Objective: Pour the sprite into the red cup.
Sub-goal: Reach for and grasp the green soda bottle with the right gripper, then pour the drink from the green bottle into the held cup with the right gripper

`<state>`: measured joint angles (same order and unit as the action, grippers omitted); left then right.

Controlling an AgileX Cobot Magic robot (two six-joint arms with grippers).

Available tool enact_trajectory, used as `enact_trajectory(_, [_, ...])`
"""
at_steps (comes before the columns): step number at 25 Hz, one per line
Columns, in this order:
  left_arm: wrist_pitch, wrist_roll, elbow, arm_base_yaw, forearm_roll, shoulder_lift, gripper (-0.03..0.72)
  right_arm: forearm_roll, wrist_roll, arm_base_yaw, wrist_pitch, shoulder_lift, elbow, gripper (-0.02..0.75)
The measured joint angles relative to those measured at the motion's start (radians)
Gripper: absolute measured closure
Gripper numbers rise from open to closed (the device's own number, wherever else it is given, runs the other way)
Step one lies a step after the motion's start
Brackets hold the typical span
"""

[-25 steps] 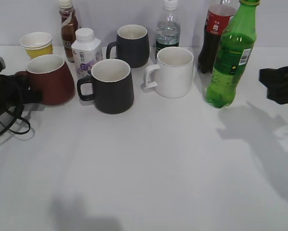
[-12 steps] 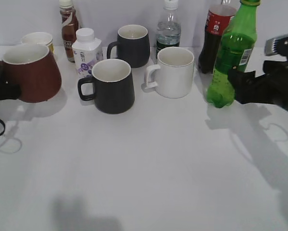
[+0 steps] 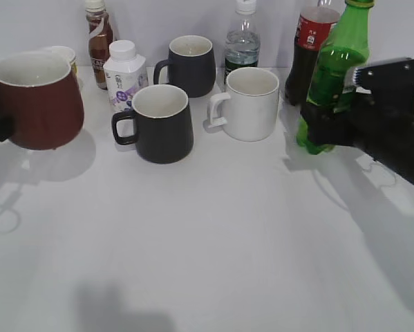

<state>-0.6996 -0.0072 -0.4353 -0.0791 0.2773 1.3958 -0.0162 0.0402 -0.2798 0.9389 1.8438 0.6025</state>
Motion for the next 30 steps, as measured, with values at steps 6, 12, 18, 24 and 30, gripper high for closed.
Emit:
enact_trajectory(6, [0.018, -0.127, 0.0, 0.0, 0.145, -0.017, 0.609, -0.001, -0.001, 0.0, 0.002, 0.074, 0.09, 0.155])
enact_trajectory(12, [0.018, -0.157, 0.0, -0.064, 0.209, -0.017, 0.609, 0.083, -0.002, 0.0, 0.008, 0.084, 0.103, 0.33])
enact_trajectory(18, [0.018, -0.162, 0.0, -0.203, 0.214, -0.017, 0.609, 0.104, -0.003, 0.0, 0.01, 0.056, 0.066, 0.33])
enact_trajectory(24, [0.004, -0.164, 0.0, -0.319, 0.208, 0.002, 0.609, -0.027, 0.024, 0.0, -0.063, -0.108, -0.027, 0.33])
enact_trajectory(30, [-0.129, -0.164, -0.005, -0.377, 0.205, 0.13, 0.609, -0.305, 0.05, -0.002, -0.173, -0.286, -0.02, 0.33])
